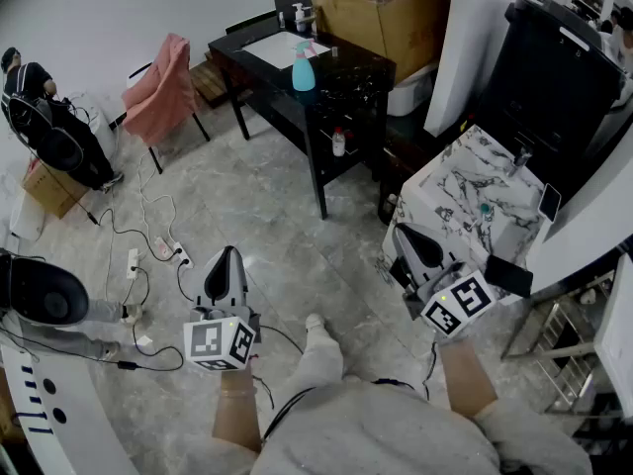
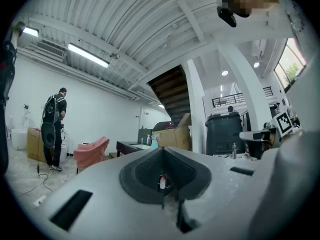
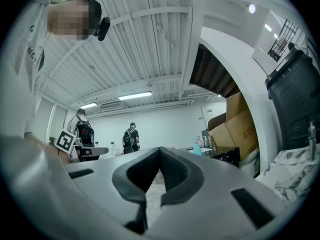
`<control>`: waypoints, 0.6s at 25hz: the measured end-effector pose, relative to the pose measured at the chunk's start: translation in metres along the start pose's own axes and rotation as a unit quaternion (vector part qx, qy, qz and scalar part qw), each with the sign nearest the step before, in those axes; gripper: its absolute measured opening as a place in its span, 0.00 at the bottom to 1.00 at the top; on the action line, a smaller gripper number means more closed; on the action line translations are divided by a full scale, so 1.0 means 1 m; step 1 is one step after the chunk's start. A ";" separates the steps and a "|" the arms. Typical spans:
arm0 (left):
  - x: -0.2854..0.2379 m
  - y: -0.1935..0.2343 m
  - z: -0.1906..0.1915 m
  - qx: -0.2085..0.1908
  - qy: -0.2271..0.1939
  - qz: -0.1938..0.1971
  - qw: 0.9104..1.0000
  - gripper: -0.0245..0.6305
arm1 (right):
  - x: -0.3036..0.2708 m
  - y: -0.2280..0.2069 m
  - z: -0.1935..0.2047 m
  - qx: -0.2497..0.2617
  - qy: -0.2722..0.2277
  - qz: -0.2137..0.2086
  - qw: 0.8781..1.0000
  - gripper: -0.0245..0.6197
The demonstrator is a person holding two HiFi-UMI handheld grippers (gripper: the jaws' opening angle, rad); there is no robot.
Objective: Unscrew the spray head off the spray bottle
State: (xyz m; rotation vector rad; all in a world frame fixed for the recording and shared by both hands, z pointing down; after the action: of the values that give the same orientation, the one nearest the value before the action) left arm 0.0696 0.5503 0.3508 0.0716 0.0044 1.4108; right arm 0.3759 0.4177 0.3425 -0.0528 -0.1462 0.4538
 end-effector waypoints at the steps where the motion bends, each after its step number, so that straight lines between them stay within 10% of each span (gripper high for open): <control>1: -0.008 0.006 0.003 -0.001 0.001 0.003 1.000 0.05 | -0.010 -0.004 0.003 0.001 0.000 0.002 1.000 0.05; 15: -0.120 0.087 0.028 0.024 0.019 -0.004 1.000 0.05 | -0.138 -0.067 0.043 -0.010 0.047 0.007 0.999 0.05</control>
State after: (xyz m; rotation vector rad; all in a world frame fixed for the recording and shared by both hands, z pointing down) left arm -0.0344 0.4440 0.3784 0.0837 0.0700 1.4042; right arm 0.2758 0.2974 0.3729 -0.0940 -0.0579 0.4628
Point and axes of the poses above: the fingertips, and each gripper's own axes: x backward along the fingers, y to its left, z out of its underside, the point moved 6 cm from there along x, backward along the fingers, and after that the axes turned 5 degrees about -z, right-handed, at the moved point
